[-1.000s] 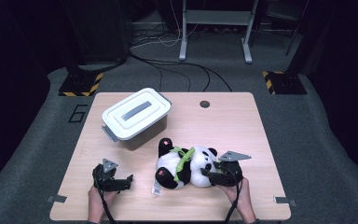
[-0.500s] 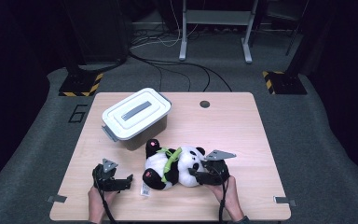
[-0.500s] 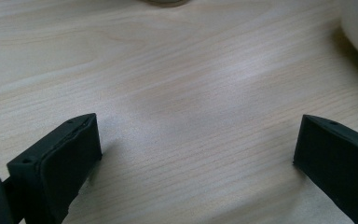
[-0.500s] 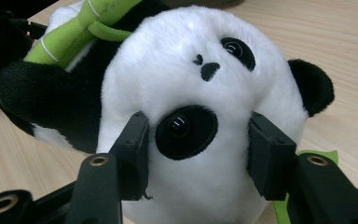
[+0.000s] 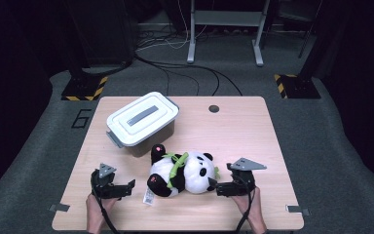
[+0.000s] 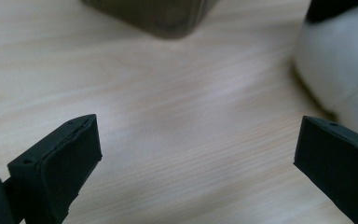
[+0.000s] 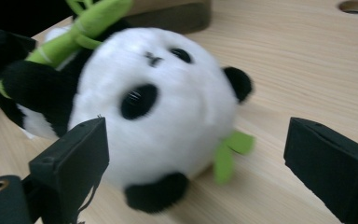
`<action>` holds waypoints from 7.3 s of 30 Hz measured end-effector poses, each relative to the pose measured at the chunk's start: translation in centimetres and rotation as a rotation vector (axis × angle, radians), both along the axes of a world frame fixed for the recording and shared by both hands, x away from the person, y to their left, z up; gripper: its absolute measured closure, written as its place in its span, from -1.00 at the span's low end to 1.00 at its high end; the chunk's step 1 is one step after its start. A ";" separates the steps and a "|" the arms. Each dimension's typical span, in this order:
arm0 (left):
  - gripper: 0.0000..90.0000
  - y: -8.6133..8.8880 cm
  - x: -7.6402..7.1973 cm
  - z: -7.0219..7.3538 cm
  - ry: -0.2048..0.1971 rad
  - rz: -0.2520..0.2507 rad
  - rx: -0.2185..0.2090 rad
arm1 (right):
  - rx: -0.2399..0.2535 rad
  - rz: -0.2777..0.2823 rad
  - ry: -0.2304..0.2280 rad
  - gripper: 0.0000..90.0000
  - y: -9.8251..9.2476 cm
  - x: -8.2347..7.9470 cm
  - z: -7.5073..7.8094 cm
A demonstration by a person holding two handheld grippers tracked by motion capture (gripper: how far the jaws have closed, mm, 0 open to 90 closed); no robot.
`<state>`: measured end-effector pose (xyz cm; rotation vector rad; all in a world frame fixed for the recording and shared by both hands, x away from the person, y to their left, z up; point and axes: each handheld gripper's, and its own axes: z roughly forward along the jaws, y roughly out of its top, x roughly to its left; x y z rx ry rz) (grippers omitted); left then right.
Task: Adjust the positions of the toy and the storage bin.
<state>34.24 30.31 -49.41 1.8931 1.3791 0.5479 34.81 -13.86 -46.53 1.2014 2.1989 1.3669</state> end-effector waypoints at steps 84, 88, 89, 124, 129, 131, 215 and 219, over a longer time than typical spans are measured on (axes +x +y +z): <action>0.59 -13.3 0.9 7.8 -0.039 -0.312 0.220 | -0.040 -0.268 0.085 -0.76 -9.5 0.4 -5.9; 0.60 -12.1 0.5 7.8 -0.045 -0.298 0.222 | -0.039 -0.270 0.086 -0.76 -9.6 0.4 -5.9; 0.60 -11.9 0.4 7.7 -0.046 -0.291 0.219 | -0.039 -0.270 0.086 -0.76 -9.6 0.4 -5.9; -0.08 -7.0 0.0 7.5 -0.004 -0.195 0.183 | -0.054 -0.271 0.100 -0.75 -9.4 0.6 -6.0; -0.40 -6.1 -0.5 8.4 -0.033 -0.171 0.149 | -0.050 -0.264 0.104 -0.76 -9.5 0.6 -6.0; -0.50 -5.5 -0.8 8.9 -0.038 -0.156 0.139 | -0.050 -0.263 0.106 -0.77 -9.5 0.7 -6.0; -0.87 6.9 0.1 -3.7 0.021 0.229 0.077 | -0.200 0.054 0.007 -0.18 16.1 23.4 7.1; -0.87 6.9 0.1 -3.7 0.021 0.229 0.077 | -0.199 0.041 0.027 0.01 16.4 23.8 6.8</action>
